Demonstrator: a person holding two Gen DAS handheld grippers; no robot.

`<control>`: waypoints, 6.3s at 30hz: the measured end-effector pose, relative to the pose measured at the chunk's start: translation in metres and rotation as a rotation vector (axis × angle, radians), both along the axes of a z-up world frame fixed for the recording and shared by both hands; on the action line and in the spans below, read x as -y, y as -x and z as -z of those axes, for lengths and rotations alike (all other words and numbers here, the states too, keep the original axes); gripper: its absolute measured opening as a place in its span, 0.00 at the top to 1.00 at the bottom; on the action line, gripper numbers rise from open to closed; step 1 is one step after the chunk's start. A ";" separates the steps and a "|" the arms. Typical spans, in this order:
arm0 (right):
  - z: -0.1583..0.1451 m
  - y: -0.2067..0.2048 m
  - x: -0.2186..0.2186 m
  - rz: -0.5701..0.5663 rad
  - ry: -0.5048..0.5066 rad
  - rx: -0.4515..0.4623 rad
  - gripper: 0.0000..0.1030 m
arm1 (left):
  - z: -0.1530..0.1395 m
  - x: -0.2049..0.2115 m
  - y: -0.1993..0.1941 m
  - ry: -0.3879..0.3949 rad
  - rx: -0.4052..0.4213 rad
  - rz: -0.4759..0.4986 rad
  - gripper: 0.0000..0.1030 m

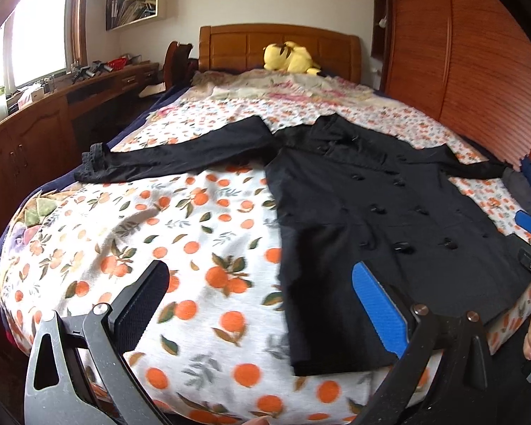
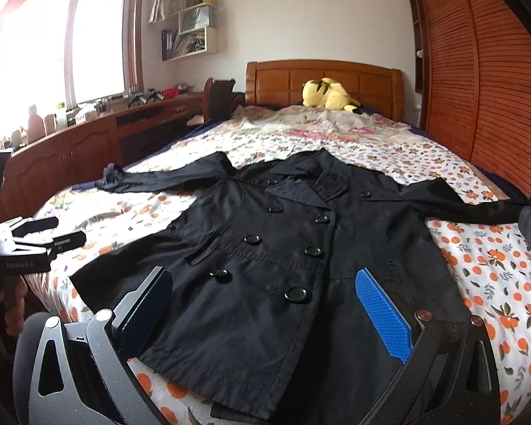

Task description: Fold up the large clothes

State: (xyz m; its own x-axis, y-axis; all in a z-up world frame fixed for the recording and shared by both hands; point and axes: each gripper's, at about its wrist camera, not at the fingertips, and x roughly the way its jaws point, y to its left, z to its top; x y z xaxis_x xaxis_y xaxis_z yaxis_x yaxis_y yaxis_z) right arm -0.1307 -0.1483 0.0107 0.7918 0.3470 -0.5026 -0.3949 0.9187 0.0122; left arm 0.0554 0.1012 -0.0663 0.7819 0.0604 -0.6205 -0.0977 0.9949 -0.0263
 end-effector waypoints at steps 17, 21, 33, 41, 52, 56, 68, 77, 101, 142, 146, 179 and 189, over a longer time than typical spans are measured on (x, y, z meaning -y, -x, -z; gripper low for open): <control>0.014 -0.034 -0.013 -0.017 0.031 -0.040 0.00 | 0.001 -0.071 -0.085 -0.077 -0.160 0.100 0.00; 0.009 -0.042 -0.016 -0.031 0.028 -0.054 0.00 | -0.003 -0.100 -0.116 0.017 -0.167 0.096 0.00; -0.014 -0.084 -0.042 -0.046 0.235 0.010 0.00 | 0.027 -0.184 -0.175 0.175 -0.201 -0.040 0.00; -0.006 -0.127 -0.067 -0.088 0.214 -0.041 0.00 | 0.046 -0.228 -0.200 0.251 -0.202 -0.105 0.15; 0.013 -0.165 -0.094 -0.147 0.281 -0.065 0.00 | 0.076 -0.269 -0.254 0.371 -0.248 -0.199 0.20; 0.015 -0.168 -0.094 -0.146 0.285 -0.065 0.00 | 0.089 -0.279 -0.269 0.441 -0.257 -0.248 0.20; 0.009 -0.153 -0.062 -0.098 0.294 -0.021 0.00 | 0.073 -0.261 -0.296 0.334 -0.217 -0.234 0.95; 0.007 -0.117 -0.028 -0.045 0.274 -0.004 0.00 | -0.028 -0.167 -0.282 0.132 -0.092 -0.052 0.96; -0.013 -0.045 0.042 0.030 0.137 0.003 0.00 | -0.092 0.072 -0.212 -0.016 -0.078 0.284 0.95; 0.006 -0.170 -0.234 -0.591 0.161 -0.049 0.01 | -0.051 -0.143 -0.010 0.010 0.083 -0.050 0.21; 0.014 -0.172 -0.261 -0.700 0.189 -0.058 0.01 | -0.048 -0.160 0.001 -0.006 0.074 -0.083 0.21; 0.012 -0.341 -0.030 -0.149 0.072 -0.085 0.91 | -0.086 0.021 -0.092 -0.010 0.159 0.266 0.20; 0.059 -0.394 -0.006 0.007 0.112 -0.147 0.76 | -0.075 0.059 -0.117 -0.007 0.141 0.323 0.20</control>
State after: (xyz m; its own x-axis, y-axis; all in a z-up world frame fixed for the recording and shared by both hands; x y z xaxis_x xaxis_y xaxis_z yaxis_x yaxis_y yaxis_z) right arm 0.2633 -0.1418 -0.0486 0.7091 0.2772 -0.6483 -0.3899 0.9203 -0.0329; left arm 0.1723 0.0419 0.0084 0.8390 -0.2007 -0.5058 0.2266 0.9739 -0.0107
